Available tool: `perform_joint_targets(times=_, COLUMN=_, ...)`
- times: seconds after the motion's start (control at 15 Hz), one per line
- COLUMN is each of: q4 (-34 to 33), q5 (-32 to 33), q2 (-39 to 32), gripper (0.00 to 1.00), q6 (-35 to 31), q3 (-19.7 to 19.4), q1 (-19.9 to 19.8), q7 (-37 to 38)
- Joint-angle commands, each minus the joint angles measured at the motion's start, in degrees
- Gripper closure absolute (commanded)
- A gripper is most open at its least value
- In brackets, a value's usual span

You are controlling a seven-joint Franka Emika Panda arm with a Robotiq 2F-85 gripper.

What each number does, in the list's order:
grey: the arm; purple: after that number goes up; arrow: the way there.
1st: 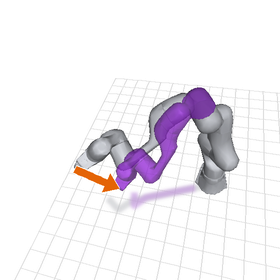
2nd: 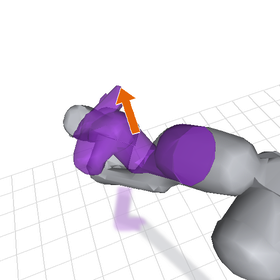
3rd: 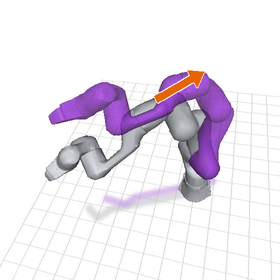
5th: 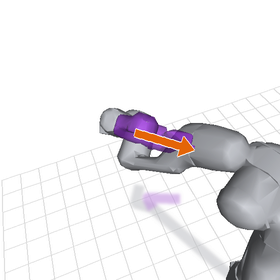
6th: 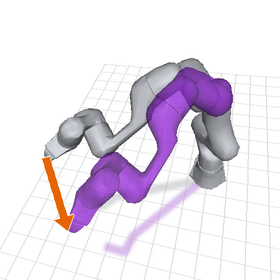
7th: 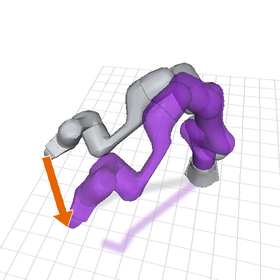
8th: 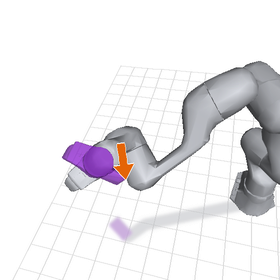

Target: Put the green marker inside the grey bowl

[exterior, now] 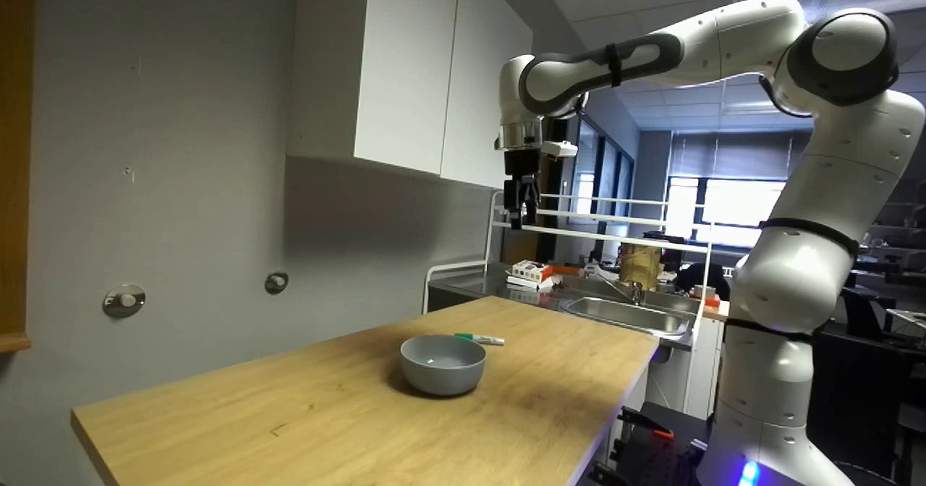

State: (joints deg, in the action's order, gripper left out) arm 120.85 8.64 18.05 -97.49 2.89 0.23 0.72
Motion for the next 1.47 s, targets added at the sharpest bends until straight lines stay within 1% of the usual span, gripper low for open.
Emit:
perform_joint_targets(times=0.0, q4=-0.1, q5=0.1, q2=0.0, gripper=0.00, q6=0.1, q3=-0.3, q1=0.4, q7=0.1)
perform_joint_targets(times=0.47, q4=-0.1, q5=0.1, q2=0.0, gripper=0.00, q6=0.1, q3=-0.3, q1=0.4, q7=0.1)
perform_joint_targets(times=0.73, q4=-1.5, q5=0.3, q2=-2.5, gripper=0.00, q6=-0.6, q3=-0.9, q1=-0.2, q7=0.4)
perform_joint_targets(times=1.0, q4=-4.6, q5=-1.3, q2=-8.3, gripper=0.00, q6=-2.4, q3=-4.1, q1=-1.1, q7=-4.1)
perform_joint_targets(times=1.2, q4=-7.7, q5=-2.9, q2=-13.6, gripper=0.00, q6=-2.9, q3=-6.8, q1=-2.2, q7=-10.3)
perform_joint_targets(times=1.4, q4=-12.0, q5=-4.6, q2=-19.6, gripper=0.00, q6=-2.0, q3=-9.0, q1=-4.0, q7=-17.4)
